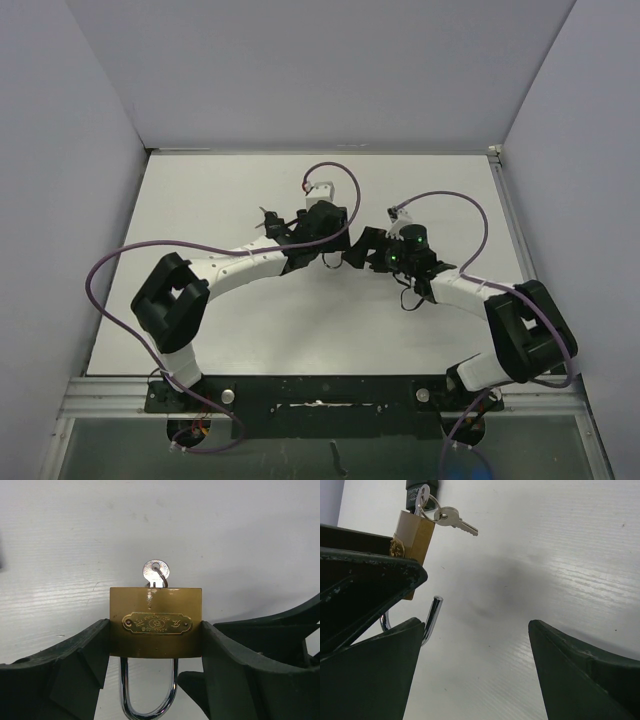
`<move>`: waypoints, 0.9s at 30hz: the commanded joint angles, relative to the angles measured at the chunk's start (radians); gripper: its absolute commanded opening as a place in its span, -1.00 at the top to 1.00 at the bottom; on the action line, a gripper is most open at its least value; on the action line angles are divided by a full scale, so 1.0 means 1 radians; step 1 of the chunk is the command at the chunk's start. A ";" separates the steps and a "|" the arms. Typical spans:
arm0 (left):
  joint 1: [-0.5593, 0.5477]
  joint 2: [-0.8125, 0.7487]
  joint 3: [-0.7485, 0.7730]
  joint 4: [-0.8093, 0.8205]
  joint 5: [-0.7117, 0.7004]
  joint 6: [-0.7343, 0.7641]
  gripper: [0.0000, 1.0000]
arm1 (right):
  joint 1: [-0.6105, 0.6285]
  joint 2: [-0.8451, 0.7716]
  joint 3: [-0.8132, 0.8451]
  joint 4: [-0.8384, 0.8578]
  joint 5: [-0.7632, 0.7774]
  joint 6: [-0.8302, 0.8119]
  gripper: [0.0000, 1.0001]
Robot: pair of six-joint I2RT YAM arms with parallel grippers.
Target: Unlock with the key
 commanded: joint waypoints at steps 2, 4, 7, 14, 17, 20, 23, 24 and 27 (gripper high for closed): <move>0.006 -0.103 0.017 0.180 0.042 -0.060 1.00 | 0.009 0.023 0.015 0.115 -0.017 0.030 -0.76; 0.006 -0.115 0.005 0.201 0.050 -0.073 1.00 | 0.009 0.036 0.014 0.121 -0.023 0.032 -0.76; 0.008 -0.144 -0.015 0.234 0.045 -0.087 1.00 | 0.010 0.044 0.005 0.137 -0.024 0.037 -0.76; 0.025 -0.202 -0.051 0.295 0.062 -0.139 1.00 | 0.010 0.075 -0.001 0.177 -0.029 0.051 -0.76; 0.028 -0.203 -0.058 0.318 0.075 -0.169 1.00 | 0.010 0.100 0.002 0.209 -0.041 0.069 -0.76; 0.029 -0.192 -0.060 0.330 0.088 -0.194 1.00 | 0.009 0.124 0.004 0.241 -0.054 0.087 -0.76; 0.031 -0.188 -0.075 0.361 0.097 -0.224 1.00 | 0.009 0.146 0.007 0.259 -0.059 0.096 -0.76; 0.031 -0.188 -0.082 0.370 0.096 -0.236 1.00 | 0.011 0.152 0.007 0.263 -0.062 0.098 -0.76; 0.033 -0.190 -0.094 0.392 0.097 -0.252 1.00 | 0.011 0.162 0.008 0.277 -0.069 0.105 -0.76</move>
